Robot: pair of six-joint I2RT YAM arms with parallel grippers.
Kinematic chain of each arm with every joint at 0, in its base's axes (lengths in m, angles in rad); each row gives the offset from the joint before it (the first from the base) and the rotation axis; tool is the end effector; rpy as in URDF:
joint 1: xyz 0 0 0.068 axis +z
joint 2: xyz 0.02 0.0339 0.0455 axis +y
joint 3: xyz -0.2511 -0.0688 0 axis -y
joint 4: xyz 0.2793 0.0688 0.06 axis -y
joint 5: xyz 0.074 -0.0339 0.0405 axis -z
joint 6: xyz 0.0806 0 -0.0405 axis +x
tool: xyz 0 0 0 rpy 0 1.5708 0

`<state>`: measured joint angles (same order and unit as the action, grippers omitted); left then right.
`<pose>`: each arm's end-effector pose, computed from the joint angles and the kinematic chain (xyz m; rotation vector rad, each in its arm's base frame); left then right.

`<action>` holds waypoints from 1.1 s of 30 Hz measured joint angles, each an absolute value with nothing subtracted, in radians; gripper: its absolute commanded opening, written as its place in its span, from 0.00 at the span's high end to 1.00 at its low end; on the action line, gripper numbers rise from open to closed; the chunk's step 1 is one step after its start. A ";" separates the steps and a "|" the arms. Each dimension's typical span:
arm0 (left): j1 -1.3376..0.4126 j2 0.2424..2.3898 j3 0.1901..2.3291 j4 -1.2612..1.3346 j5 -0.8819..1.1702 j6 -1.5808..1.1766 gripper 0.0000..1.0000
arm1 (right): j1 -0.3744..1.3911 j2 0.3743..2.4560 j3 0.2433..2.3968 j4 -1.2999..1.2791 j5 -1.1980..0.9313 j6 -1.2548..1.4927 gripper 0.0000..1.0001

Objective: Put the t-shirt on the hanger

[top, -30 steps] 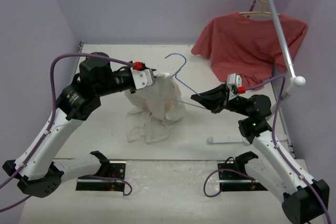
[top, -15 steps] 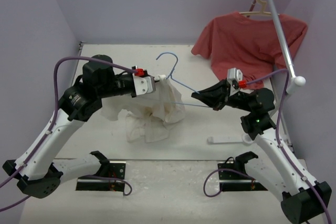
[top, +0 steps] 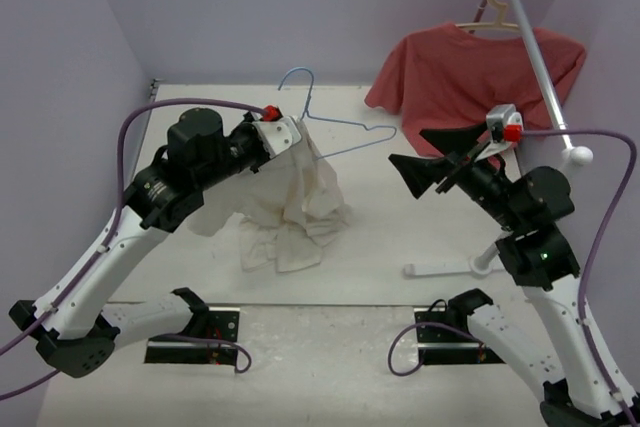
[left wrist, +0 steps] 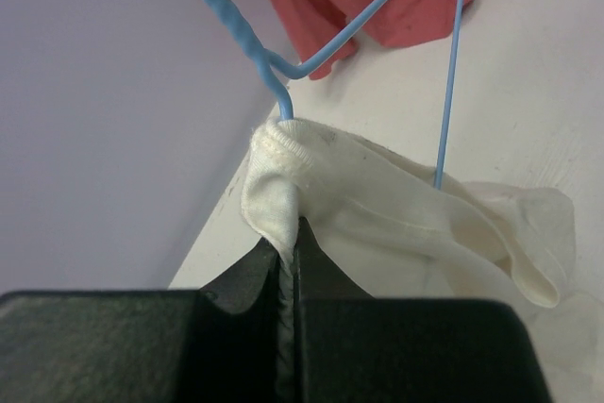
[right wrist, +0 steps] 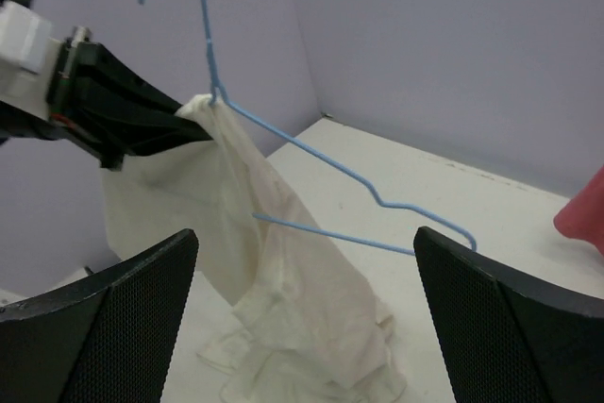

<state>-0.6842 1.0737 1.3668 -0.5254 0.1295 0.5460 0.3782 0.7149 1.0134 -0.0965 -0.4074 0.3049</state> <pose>0.2260 -0.1977 0.4369 1.1165 1.4199 -0.2152 0.1970 0.1126 0.4473 -0.4038 1.3804 0.8437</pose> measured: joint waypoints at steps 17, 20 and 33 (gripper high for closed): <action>-0.684 1.074 1.376 -0.466 0.081 0.428 1.00 | 0.823 1.143 1.001 -0.175 0.034 0.508 0.40; -0.684 1.062 1.373 -0.461 0.082 0.425 1.00 | 0.841 1.218 1.023 -0.179 0.070 0.526 0.43; -0.684 1.053 1.348 -0.435 0.073 0.425 1.00 | 0.912 1.236 1.058 -0.182 0.172 0.561 0.33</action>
